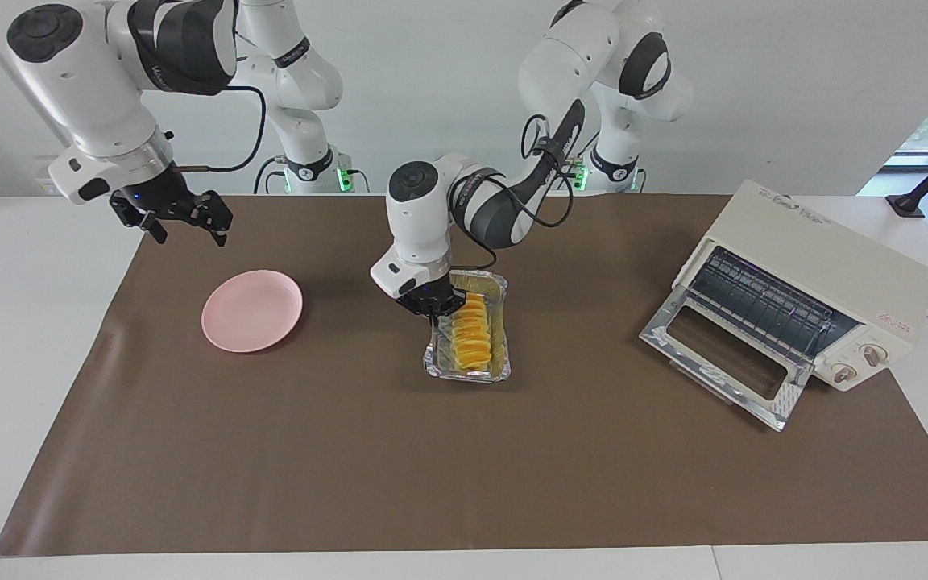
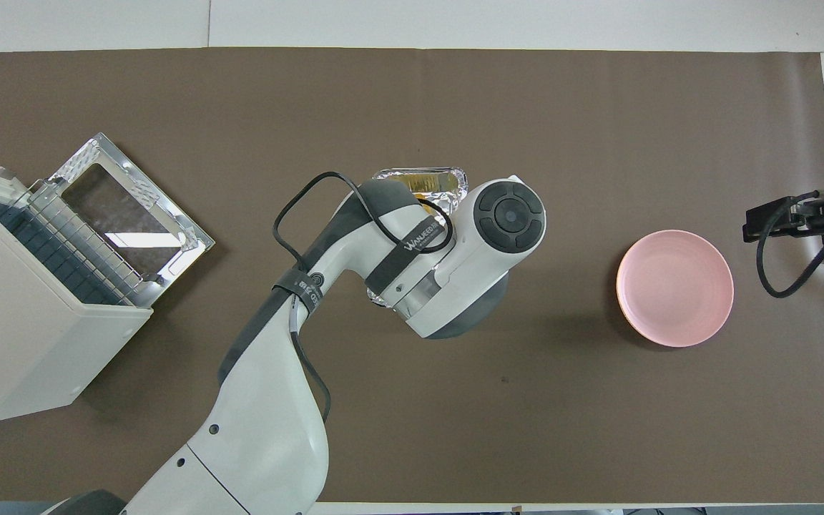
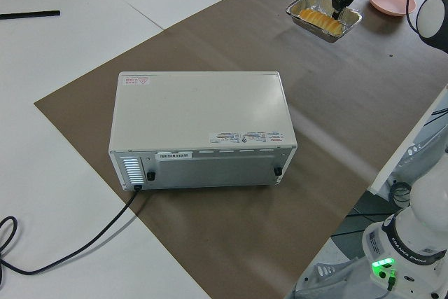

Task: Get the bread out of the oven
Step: 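Carry the foil tray toward the table center with the left gripper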

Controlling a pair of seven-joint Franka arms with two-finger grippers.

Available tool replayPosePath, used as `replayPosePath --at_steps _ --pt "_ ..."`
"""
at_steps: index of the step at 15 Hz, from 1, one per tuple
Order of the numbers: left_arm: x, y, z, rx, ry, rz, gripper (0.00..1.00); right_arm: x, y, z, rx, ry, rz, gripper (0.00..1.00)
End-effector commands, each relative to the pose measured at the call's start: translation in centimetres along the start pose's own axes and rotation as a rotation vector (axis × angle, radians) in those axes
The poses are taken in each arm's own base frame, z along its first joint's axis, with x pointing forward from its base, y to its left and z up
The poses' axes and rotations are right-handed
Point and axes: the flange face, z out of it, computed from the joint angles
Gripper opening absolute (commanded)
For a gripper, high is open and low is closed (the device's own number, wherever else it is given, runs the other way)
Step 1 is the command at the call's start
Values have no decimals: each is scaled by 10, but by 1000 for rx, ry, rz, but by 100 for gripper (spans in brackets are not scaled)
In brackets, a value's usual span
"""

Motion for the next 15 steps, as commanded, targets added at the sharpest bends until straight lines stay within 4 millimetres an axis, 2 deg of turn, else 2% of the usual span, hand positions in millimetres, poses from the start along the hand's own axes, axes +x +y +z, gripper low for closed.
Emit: replayPosePath --at_steps 1,4,10,12,15 --pt "-14 8 7 32 43 -37 0 -10 -3 7 13 26 -26 100" --pt "-21 9 22 22 48 -25 0 -11 -7 9 13 43 -30 100" --pt "-32 14 31 20 49 -25 0 -12 -11 10 16 30 -33 100" --pt "-43 18 38 22 58 -35 0 -11 -13 8 15 40 -37 100" --pt "-44 18 41 32 84 -36 0 -12 -28 7 14 35 -63 100"
